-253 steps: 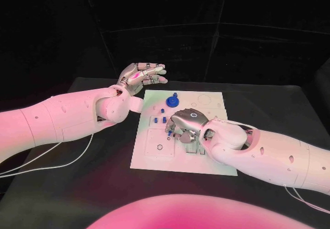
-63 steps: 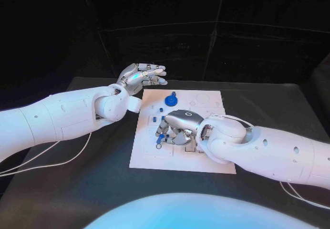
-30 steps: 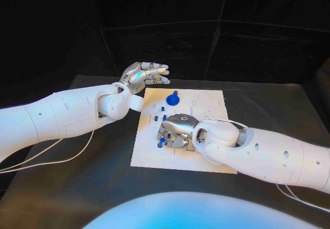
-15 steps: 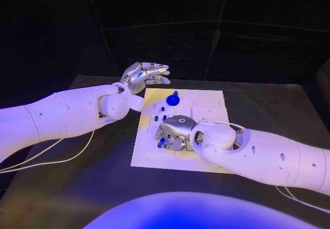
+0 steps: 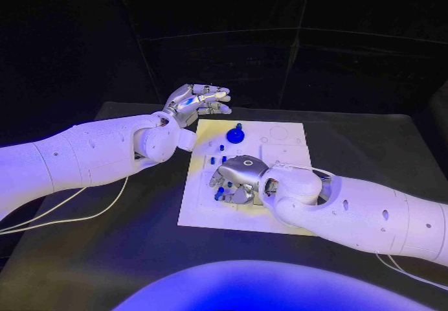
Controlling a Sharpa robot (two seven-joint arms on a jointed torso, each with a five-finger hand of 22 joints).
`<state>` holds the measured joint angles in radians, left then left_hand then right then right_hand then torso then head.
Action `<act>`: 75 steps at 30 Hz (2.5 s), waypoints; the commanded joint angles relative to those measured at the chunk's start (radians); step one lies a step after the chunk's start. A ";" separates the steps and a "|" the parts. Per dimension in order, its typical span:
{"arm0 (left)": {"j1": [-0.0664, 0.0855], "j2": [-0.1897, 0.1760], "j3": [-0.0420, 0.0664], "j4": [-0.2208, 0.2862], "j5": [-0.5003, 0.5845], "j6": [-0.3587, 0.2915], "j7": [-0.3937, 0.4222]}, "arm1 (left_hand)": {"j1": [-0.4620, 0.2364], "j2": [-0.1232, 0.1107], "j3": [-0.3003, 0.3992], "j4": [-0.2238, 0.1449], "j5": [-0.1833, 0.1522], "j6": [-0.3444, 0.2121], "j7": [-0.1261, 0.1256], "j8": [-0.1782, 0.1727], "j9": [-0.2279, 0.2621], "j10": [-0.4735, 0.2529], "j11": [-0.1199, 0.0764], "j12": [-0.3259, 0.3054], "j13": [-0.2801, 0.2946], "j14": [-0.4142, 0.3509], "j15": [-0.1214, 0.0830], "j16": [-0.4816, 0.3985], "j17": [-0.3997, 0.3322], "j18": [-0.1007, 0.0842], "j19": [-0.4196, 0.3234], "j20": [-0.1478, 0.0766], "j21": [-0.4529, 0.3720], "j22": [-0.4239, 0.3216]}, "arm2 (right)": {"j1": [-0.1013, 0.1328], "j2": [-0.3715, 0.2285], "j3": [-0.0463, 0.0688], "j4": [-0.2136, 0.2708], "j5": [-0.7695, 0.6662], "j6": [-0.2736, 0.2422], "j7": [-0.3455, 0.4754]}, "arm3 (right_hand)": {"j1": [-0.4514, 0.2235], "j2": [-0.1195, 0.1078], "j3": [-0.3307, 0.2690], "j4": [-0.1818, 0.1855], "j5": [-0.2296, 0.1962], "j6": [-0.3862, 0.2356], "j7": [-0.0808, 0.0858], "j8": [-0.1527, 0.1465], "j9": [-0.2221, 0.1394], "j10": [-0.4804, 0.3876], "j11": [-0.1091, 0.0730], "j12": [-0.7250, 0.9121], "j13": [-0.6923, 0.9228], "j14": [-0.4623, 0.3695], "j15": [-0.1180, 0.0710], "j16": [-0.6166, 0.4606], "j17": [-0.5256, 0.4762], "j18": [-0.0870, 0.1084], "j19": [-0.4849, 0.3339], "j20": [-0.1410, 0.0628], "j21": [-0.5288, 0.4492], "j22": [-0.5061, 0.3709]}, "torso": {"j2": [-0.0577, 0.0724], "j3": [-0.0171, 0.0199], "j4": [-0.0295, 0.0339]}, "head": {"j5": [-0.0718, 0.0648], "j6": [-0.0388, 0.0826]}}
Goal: Assemble the parts on the task board
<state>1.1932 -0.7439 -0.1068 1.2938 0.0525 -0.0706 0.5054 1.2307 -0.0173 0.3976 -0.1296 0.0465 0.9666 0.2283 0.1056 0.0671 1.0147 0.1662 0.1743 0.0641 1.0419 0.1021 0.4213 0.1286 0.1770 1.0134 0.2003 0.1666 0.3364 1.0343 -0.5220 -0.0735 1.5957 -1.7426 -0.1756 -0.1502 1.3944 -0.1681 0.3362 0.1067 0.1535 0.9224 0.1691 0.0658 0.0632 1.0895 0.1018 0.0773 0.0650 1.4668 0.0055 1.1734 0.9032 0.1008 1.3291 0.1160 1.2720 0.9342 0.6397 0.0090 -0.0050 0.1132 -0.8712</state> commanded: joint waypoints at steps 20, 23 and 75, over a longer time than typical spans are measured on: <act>0.002 0.000 0.001 -0.003 -0.002 0.012 0.001 | 0.007 0.002 -0.002 -0.006 0.003 -0.009 0.001 0.003 0.000 -0.005 0.001 0.003 0.001 0.000 0.005 -0.005 -0.001 0.003 0.001 0.008 -0.005 -0.001 | 0.000 -0.022 0.000 0.013 -0.016 -0.024 0.000 | 0.014 0.034 -0.023 -0.004 0.000 0.021 -0.018 0.007 0.008 0.085 -0.023 0.062 0.011 0.001 -0.012 0.002 -0.001 0.009 0.017 -0.013 0.013 0.036 | 0.000 0.0000 0.0002 | 0.001 0.002; 0.002 0.000 0.001 -0.003 -0.002 0.012 0.000 | 0.007 0.002 -0.002 -0.006 0.003 -0.009 0.001 0.003 0.000 -0.005 0.001 0.003 0.001 0.000 0.005 -0.005 -0.001 0.003 0.001 0.008 -0.005 -0.001 | 0.000 -0.022 0.000 0.015 -0.011 -0.031 0.011 | 0.023 0.039 -0.017 -0.007 0.000 0.030 -0.022 0.009 0.008 0.110 -0.030 0.068 0.013 0.005 -0.017 0.010 0.010 0.005 0.026 -0.018 0.023 0.055 | 0.001 -0.0001 0.0003 | 0.001 0.001; 0.002 -0.005 0.001 -0.005 -0.002 0.012 -0.003 | 0.009 0.003 -0.003 -0.008 0.003 -0.010 0.001 0.004 0.001 -0.006 0.001 0.004 0.001 0.000 0.005 -0.006 -0.002 0.003 0.002 0.008 -0.006 -0.003 | 0.014 -0.158 0.003 0.120 0.056 -0.212 -0.020 | -0.001 0.007 -0.048 0.013 0.002 -0.036 -0.008 0.012 0.009 0.091 -0.015 0.016 0.007 0.003 -0.008 0.013 -0.001 0.005 0.023 -0.013 0.023 0.052 | -0.004 -0.0011 -0.0042 | -0.016 0.014</act>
<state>1.1933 -0.7488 -0.1068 1.2883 0.0518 -0.0685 0.4989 1.2307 -0.0173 0.3933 -0.1339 0.0465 0.9630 0.2320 0.1056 0.0671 1.0148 0.1662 0.1742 0.0640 1.0419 0.1021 0.4212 0.1278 0.1771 1.0134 0.2003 0.1666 0.3343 1.0425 -0.6713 -0.0726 1.7035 -1.7269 -0.3015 -0.1547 1.3994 -0.1634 0.2925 0.1201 0.1537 0.8805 0.1609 0.0753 0.0715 1.1740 0.0827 0.0888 0.0704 1.4668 -0.0093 1.1857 0.9030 0.1008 1.3526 0.0942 1.2970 0.9866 0.6376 0.0081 -0.0069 0.1006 -0.8596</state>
